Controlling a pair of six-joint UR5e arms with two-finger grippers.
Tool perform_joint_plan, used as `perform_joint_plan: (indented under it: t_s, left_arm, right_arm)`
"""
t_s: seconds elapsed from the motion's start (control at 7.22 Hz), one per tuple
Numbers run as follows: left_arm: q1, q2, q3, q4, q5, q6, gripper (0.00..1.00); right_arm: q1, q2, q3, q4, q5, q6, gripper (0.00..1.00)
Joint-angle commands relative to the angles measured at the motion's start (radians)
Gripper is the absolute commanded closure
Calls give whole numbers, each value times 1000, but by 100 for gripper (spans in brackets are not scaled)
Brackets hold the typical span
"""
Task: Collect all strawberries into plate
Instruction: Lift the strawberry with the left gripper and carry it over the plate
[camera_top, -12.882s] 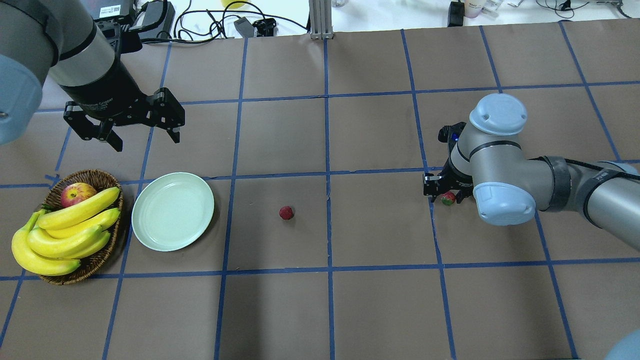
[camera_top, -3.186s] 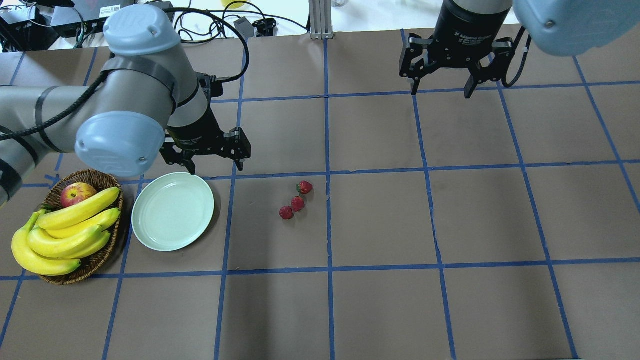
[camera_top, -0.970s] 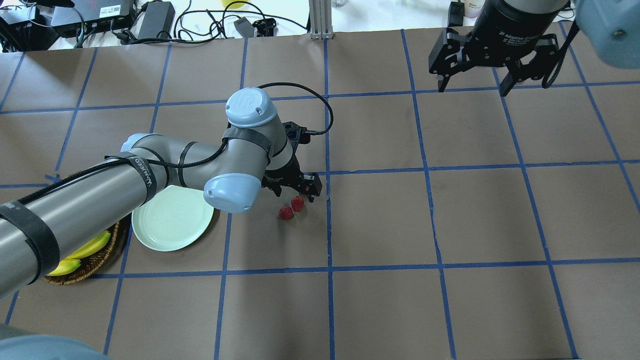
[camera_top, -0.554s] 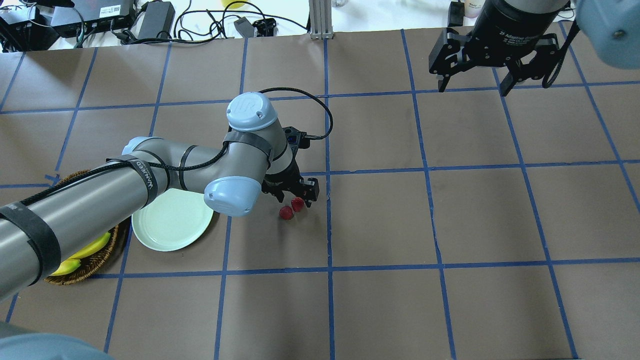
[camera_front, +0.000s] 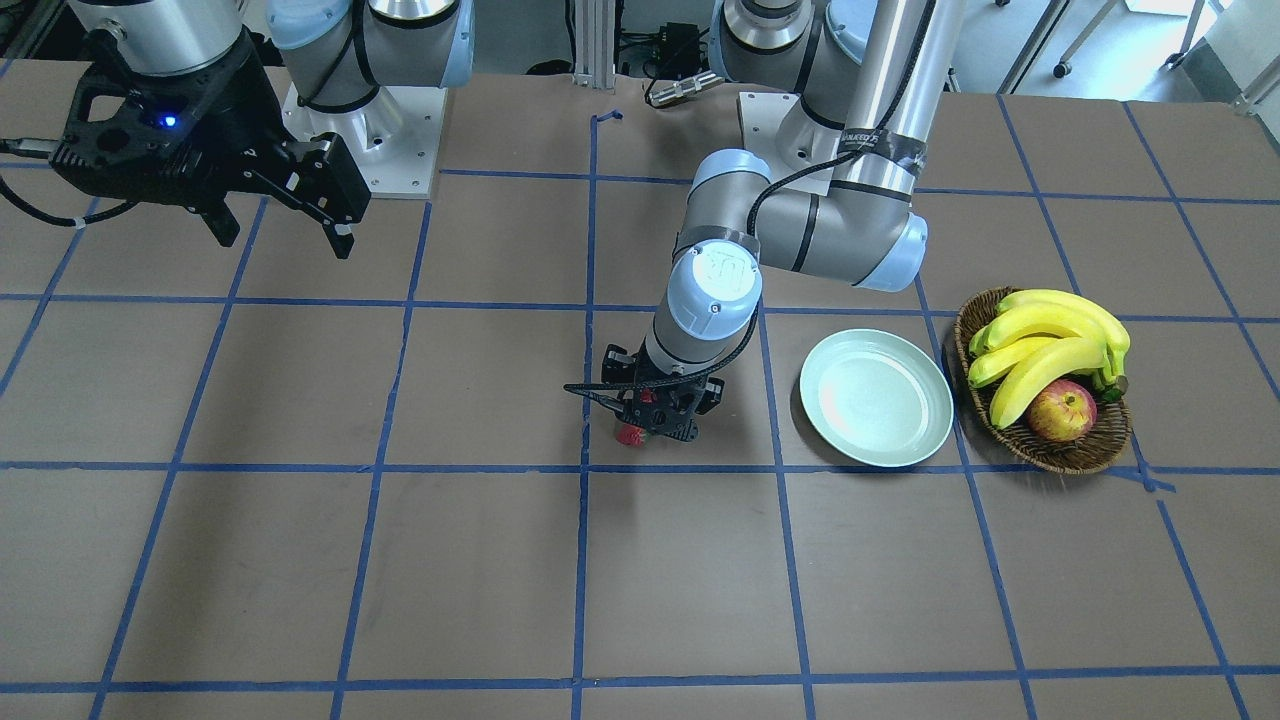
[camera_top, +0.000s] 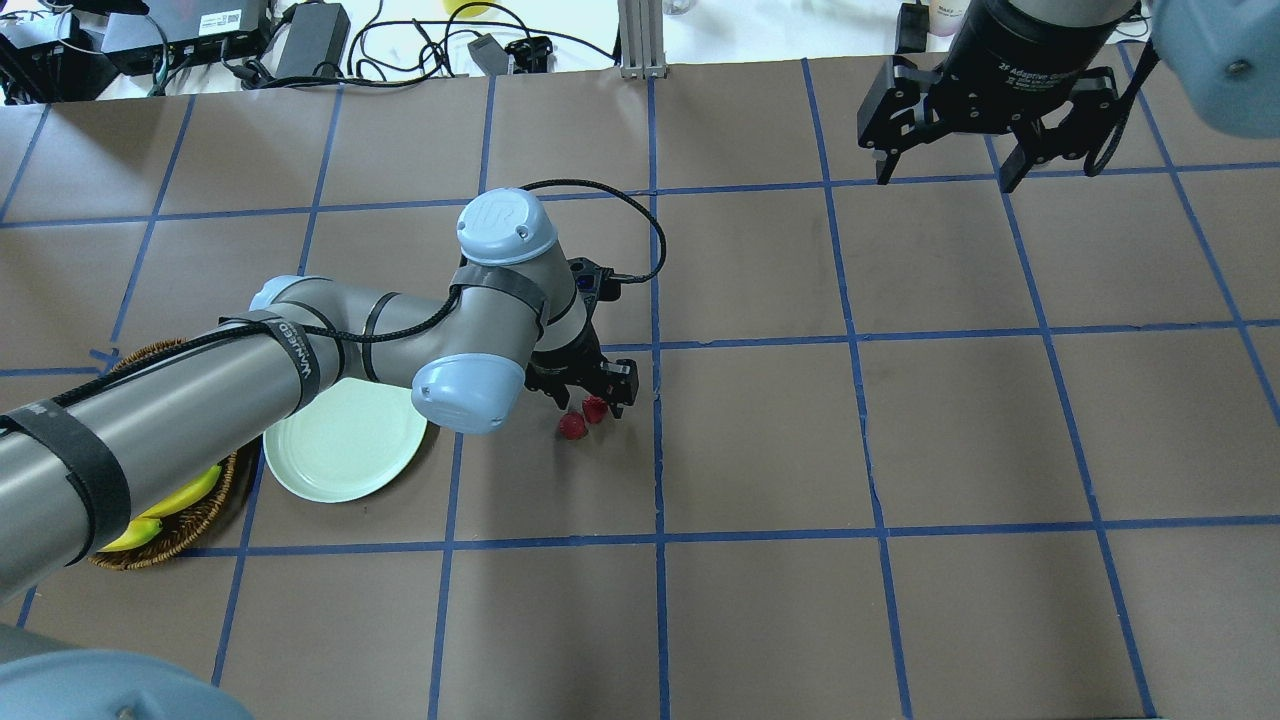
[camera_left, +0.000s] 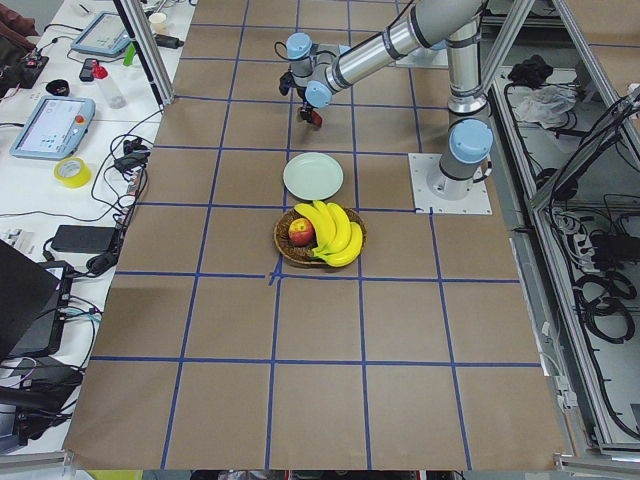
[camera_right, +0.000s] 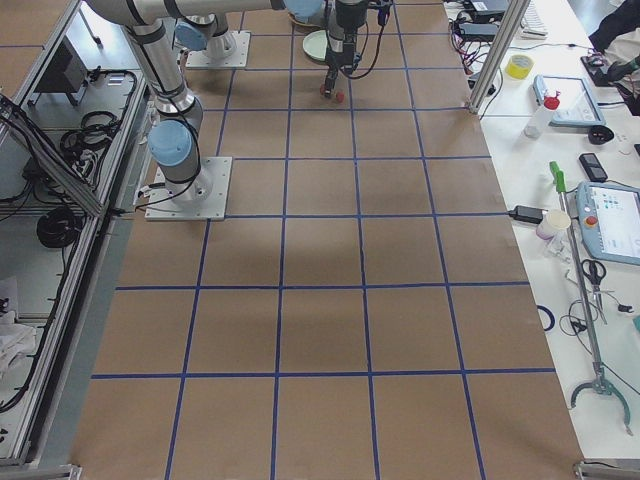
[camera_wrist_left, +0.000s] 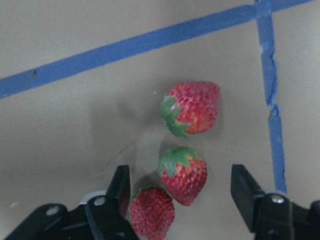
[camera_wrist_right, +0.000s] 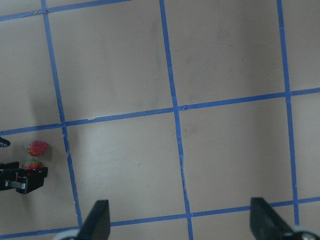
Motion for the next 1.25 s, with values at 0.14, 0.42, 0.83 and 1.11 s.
perform_joint_plan:
  t_s: [0.14, 0.42, 0.83, 1.11]
  left_arm:
    - [1, -4, 8, 6, -13, -19, 100]
    - [1, 6, 75, 0, -30, -25, 100]
    - [52, 52, 227, -113, -49, -37, 100]
    - [253, 86, 228, -139, -26, 54, 100]
  right_arm:
    - [2, 0, 0, -1, 1, 0, 0]
    - [-2, 0, 0, -1, 0, 0, 0]
    - [-2, 1, 0, 1, -2, 0, 0]
    - [-2, 1, 0, 1, -2, 0, 0]
